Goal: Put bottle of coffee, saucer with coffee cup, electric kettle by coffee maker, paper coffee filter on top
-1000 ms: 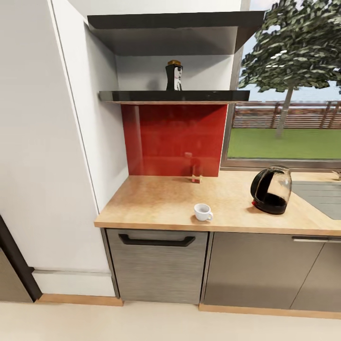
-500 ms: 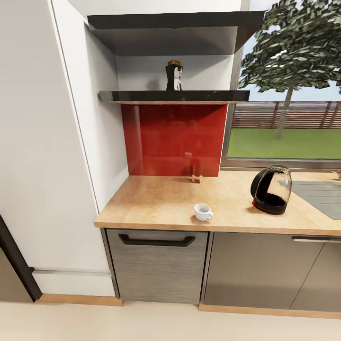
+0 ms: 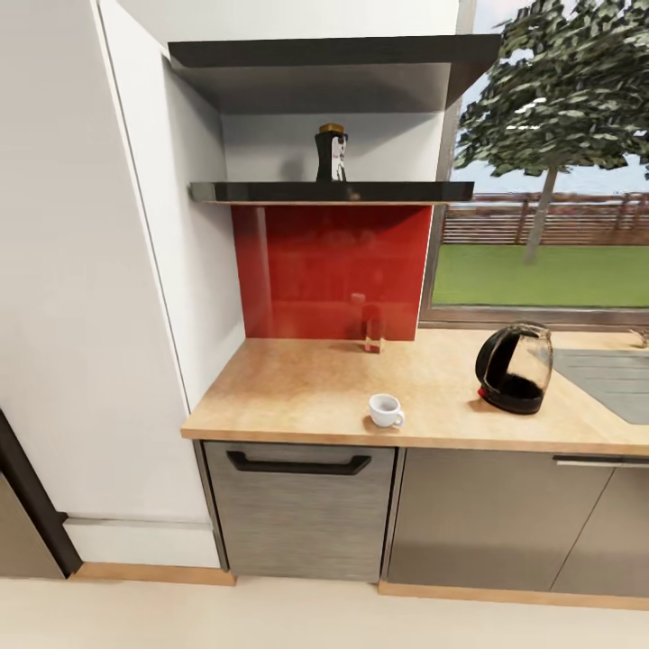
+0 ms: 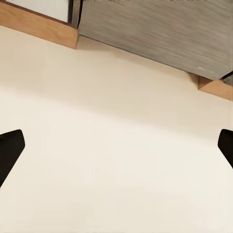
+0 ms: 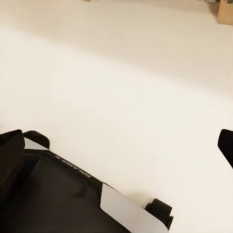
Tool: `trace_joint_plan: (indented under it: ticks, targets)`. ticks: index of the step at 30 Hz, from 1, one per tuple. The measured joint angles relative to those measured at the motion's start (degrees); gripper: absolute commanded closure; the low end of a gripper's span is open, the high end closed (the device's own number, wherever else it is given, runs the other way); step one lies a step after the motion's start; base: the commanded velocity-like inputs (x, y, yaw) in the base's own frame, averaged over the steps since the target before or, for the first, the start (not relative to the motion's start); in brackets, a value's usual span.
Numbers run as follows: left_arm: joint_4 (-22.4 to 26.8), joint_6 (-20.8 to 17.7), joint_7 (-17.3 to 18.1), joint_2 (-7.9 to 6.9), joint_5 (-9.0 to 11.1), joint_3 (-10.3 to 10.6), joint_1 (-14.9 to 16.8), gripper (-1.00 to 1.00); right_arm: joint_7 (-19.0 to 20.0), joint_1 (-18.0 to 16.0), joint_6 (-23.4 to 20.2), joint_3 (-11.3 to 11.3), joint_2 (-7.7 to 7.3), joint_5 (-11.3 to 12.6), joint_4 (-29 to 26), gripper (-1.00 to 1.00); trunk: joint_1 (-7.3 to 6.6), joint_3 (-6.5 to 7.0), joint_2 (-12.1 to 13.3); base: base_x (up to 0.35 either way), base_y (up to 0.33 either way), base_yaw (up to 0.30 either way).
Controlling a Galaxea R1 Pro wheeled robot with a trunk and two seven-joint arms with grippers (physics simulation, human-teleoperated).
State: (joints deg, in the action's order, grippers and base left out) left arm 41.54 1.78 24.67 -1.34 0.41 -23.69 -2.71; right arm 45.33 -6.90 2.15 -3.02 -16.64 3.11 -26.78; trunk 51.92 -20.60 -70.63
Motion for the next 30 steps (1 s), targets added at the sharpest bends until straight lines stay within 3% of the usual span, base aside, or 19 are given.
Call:
trace_joint_plan:
  ticks: [30]
  targets:
    - [0.0, 0.0, 0.0, 0.00, -0.1, 0.1, 0.0, -1.00, -0.1, 0.0, 0.0, 0.0, 0.00, 0.0, 0.0, -1.00, -6.59, 5.39, 12.0, 0.000, 0.000, 0.000]
